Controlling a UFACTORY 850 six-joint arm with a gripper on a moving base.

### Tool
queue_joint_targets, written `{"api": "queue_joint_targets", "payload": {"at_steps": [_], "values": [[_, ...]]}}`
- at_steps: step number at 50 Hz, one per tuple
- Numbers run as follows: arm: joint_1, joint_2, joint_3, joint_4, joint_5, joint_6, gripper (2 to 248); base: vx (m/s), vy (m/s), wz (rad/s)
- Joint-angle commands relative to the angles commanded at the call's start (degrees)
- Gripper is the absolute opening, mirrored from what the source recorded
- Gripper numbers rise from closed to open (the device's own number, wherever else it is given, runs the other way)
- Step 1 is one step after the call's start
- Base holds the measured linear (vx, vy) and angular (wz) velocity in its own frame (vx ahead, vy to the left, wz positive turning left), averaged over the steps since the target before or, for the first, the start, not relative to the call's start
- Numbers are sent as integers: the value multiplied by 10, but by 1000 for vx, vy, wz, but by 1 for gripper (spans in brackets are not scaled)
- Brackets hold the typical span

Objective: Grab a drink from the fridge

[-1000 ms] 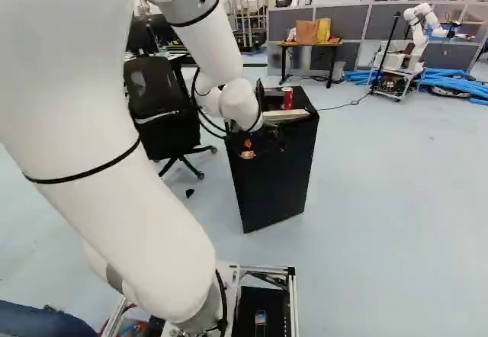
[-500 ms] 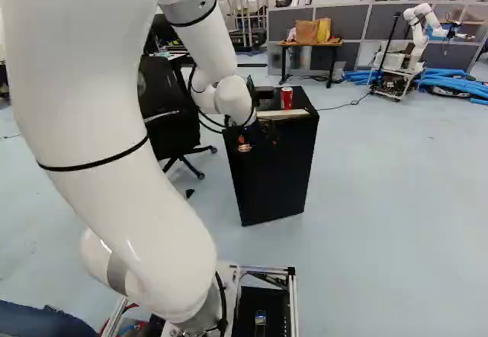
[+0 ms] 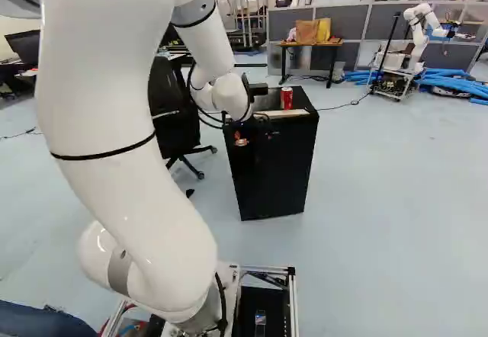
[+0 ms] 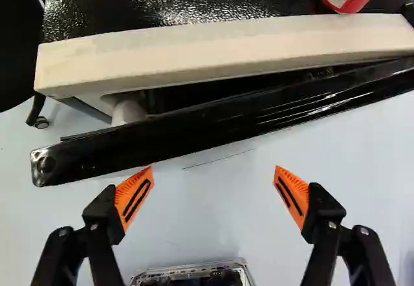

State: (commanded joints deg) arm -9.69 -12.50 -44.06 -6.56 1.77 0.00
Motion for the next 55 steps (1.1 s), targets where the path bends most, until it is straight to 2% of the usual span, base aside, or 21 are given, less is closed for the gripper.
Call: {"api": "queue_joint_targets", "payload": {"at_steps": [28,55], "values": [[7,-10,-12,0,2,0,247,0,0,0],[7,-10,-12,0,35,0,247,0,0,0]]}}
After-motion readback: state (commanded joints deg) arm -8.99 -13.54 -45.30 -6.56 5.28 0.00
